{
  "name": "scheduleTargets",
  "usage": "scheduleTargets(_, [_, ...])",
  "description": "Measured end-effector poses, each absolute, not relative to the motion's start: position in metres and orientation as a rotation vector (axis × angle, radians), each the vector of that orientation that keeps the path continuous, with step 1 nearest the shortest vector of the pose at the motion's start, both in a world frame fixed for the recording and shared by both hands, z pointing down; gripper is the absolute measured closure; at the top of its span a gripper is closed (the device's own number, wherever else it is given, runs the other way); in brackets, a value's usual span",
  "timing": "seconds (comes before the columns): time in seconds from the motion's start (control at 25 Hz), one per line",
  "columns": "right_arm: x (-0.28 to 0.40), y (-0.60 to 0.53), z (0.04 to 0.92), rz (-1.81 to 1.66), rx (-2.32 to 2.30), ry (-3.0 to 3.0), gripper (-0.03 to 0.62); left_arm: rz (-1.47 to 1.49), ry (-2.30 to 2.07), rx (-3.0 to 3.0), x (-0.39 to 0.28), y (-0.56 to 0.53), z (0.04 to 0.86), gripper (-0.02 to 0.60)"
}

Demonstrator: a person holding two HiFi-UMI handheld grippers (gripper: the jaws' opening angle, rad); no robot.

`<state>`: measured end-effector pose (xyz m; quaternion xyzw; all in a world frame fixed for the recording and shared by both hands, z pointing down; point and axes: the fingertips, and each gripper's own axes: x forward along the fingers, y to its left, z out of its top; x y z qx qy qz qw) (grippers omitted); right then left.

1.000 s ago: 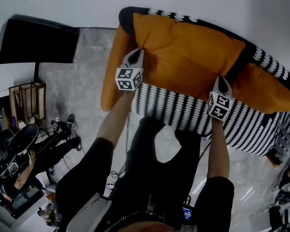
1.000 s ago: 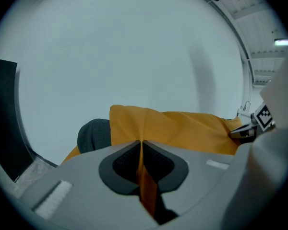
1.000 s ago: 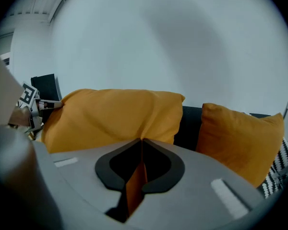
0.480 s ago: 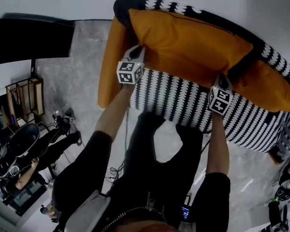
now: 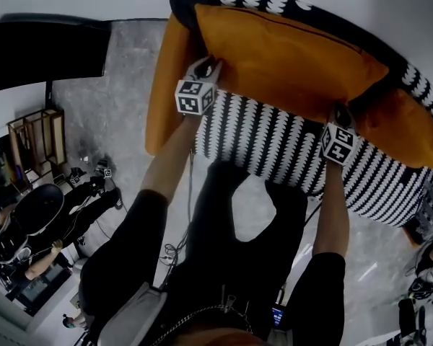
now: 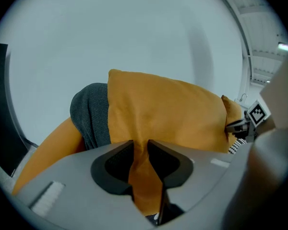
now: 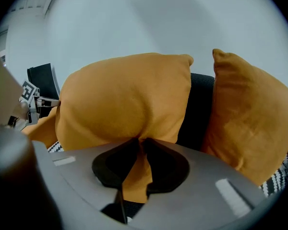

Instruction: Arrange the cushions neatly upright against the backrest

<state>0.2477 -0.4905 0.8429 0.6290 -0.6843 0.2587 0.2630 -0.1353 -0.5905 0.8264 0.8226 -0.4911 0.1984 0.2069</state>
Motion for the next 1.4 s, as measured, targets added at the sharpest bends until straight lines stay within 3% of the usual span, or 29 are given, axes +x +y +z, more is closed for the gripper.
scheduleTargets(0.24, [0.269, -0.479, 0.839, 0.698, 1.724, -1.846, 0.509, 0.563, -1.403, 2.200, -0.136, -0.579, 0.835, 0.484])
scheduleTargets(0.36, [0.283, -0.472, 0.836, 0.718, 1.774, -1.803, 0.468, 0.532, -1.411, 2.198, -0.135, -0.569, 0.832, 0.504])
scheduleTargets(0.4, [0.284, -0.467, 0.832, 0.700, 1.801, -1.782, 0.480, 0.497, -1.396, 2.215, -0.132, -0.563, 0.829, 0.504])
scheduleTargets(0.48, [0.280, -0.459, 0.816, 0.623, 1.859, -1.763, 0.582, 0.434, -1.370, 2.252, -0.126, -0.549, 0.822, 0.480])
scheduleTargets(0.52, [0.275, -0.455, 0.810, 0.587, 1.874, -1.776, 0.591, 0.420, -1.372, 2.268, -0.123, -0.542, 0.818, 0.488])
scheduleTargets(0.68, [0.244, -0.452, 0.808, 0.530, 1.711, -1.977, 0.591, 0.485, -1.318, 2.334, -0.089, -0.518, 0.825, 0.529])
scheduleTargets(0.84, [0.257, -0.465, 0.830, 0.657, 1.695, -1.971, 0.591, 0.501, -1.340, 2.242, -0.084, -0.526, 0.844, 0.571])
scheduleTargets(1.4, [0.298, -0.458, 0.853, 0.829, 1.761, -1.743, 0.591, 0.437, -1.351, 2.086, -0.139, -0.548, 0.854, 0.571])
